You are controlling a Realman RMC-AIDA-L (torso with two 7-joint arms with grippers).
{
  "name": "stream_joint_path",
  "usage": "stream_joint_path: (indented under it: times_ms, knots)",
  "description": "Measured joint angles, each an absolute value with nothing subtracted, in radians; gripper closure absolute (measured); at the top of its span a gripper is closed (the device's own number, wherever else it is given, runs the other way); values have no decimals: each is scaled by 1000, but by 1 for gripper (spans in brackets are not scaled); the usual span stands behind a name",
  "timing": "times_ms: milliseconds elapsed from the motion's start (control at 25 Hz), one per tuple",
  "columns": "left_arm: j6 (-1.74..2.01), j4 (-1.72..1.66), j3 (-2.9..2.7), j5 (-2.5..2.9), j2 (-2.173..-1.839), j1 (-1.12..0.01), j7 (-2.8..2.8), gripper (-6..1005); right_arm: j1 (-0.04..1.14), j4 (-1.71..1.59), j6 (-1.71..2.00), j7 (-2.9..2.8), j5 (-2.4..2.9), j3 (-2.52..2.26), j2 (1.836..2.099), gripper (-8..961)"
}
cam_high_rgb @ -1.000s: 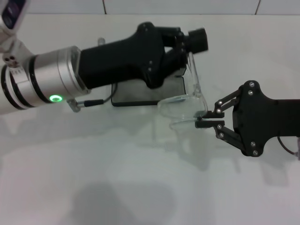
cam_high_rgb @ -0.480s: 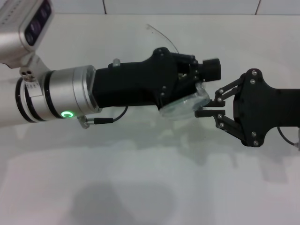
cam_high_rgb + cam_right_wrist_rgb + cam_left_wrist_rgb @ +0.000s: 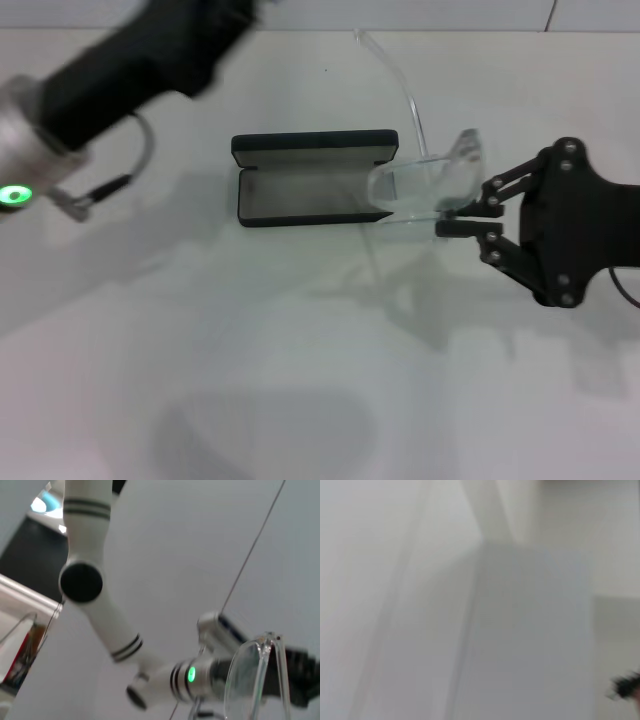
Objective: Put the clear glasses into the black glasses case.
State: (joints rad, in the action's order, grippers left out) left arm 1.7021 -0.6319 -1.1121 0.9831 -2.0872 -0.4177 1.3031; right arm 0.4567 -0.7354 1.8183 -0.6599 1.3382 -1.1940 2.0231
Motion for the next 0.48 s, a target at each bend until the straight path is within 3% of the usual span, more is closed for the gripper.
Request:
stream_joint_path:
  times_ms: [480]
  knots:
    - [1673, -562, -1154, 1047, -2088, -479, 1306, 947, 483, -745, 2098, -691, 1191, -1231, 2023, 912]
